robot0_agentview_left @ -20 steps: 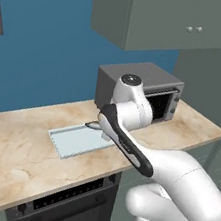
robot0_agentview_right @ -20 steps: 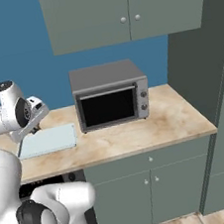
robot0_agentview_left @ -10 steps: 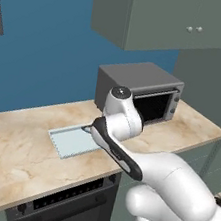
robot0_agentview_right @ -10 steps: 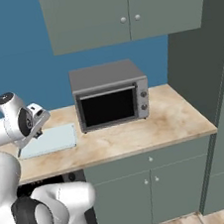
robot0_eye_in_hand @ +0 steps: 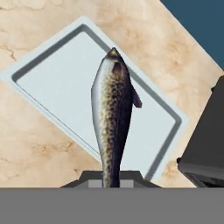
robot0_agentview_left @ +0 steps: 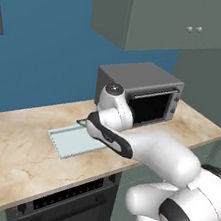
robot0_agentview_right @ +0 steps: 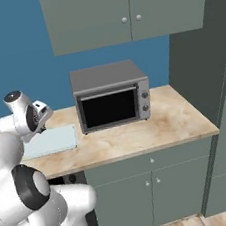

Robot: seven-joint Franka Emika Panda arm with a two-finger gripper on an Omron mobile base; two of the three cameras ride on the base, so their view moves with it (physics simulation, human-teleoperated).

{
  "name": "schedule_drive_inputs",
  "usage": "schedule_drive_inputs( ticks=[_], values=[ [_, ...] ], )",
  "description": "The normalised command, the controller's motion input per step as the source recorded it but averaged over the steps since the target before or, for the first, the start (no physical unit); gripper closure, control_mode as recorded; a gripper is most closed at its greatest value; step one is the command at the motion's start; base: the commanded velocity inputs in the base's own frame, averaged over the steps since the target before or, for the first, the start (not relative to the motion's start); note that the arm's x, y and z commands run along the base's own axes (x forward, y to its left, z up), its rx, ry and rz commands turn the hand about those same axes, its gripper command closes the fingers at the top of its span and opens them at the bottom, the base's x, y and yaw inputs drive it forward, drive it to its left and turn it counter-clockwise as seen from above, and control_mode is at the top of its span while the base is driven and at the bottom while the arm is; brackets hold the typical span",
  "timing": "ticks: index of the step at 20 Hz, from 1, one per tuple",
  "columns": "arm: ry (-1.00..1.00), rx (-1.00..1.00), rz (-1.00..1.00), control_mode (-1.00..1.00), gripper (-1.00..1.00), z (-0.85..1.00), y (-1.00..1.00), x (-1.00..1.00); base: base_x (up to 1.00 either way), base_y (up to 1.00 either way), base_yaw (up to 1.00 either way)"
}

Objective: Take the fish out of the fridge, briefly rinse it in the sink, and place it on the tray next to the sink.

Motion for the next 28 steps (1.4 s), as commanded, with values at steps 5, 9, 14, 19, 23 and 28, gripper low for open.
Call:
schedule_drive_inputs(
  ticks=[5, 9, 14, 19, 23, 28],
  values=[
    [0.09, 0.01, 0.00, -1.00, 1.00, -0.27, 0.21, 0.32, 0.00, 0.00, 0.00],
    [0.07, 0.00, 0.00, -1.00, 1.00, -0.51, 0.01, 0.00, 0.00, 0.00, 0.00],
    [0.08, 0.00, 0.00, -1.00, 1.00, -0.53, 0.00, 0.00, 0.00, 0.00, 0.00],
    [0.03, 0.00, 0.00, -1.00, 1.00, -0.38, 0.00, 0.03, 0.00, 0.00, 0.00],
    [0.00, 0.00, 0.00, -1.00, 1.00, -0.13, 0.05, 0.21, 0.00, 0.00, 0.00],
    [0.00, 0.00, 0.00, -1.00, 1.00, -0.09, 0.00, 0.16, 0.00, 0.00, 0.00]
  ],
)
